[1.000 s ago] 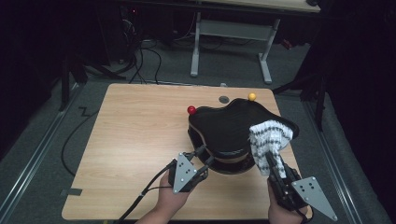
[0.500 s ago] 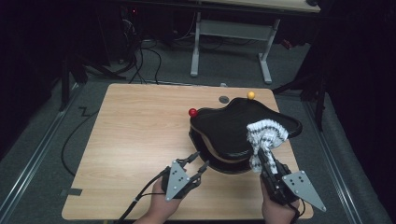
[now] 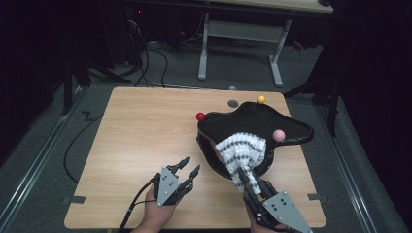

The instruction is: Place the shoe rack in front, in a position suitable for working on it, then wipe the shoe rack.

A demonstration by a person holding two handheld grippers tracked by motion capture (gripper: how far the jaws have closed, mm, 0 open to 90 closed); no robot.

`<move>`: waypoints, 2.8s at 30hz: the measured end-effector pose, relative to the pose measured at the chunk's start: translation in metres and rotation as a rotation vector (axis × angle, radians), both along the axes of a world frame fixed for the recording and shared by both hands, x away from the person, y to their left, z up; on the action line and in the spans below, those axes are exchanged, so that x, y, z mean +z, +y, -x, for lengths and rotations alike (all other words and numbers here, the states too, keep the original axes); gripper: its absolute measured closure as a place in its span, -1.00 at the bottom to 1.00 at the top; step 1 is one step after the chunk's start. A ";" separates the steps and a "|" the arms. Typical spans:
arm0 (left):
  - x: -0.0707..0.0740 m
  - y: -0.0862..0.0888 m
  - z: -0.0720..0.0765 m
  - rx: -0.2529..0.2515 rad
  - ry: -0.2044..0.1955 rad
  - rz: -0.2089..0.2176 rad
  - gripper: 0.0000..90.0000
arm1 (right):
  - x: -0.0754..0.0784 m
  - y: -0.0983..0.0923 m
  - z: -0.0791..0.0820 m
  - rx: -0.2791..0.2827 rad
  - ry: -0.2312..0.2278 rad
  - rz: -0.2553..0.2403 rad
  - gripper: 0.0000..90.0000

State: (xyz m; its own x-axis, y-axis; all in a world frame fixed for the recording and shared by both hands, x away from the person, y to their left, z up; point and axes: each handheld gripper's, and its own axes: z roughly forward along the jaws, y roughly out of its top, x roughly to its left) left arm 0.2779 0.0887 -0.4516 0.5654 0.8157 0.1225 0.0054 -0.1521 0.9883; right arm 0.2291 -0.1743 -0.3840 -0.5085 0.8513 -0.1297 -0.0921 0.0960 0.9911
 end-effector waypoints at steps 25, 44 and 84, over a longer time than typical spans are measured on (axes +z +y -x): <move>-0.011 0.001 -0.002 0.007 0.029 0.010 0.26 | -0.007 -0.070 -0.027 -0.195 0.059 -0.088 0.78; -0.010 0.017 0.002 0.034 0.031 0.009 0.25 | 0.000 -0.002 -0.011 -0.014 -0.010 -0.004 0.78; -0.011 0.003 -0.009 -0.013 0.054 0.033 0.24 | -0.050 -0.069 -0.048 -0.204 0.206 -0.040 0.79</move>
State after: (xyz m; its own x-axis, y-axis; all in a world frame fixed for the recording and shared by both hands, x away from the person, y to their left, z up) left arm 0.2867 0.0917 -0.4629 0.5809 0.8114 0.0643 0.0576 -0.1198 0.9911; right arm 0.2768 -0.2430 -0.4343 -0.3386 0.9409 -0.0058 0.1289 0.0524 0.9903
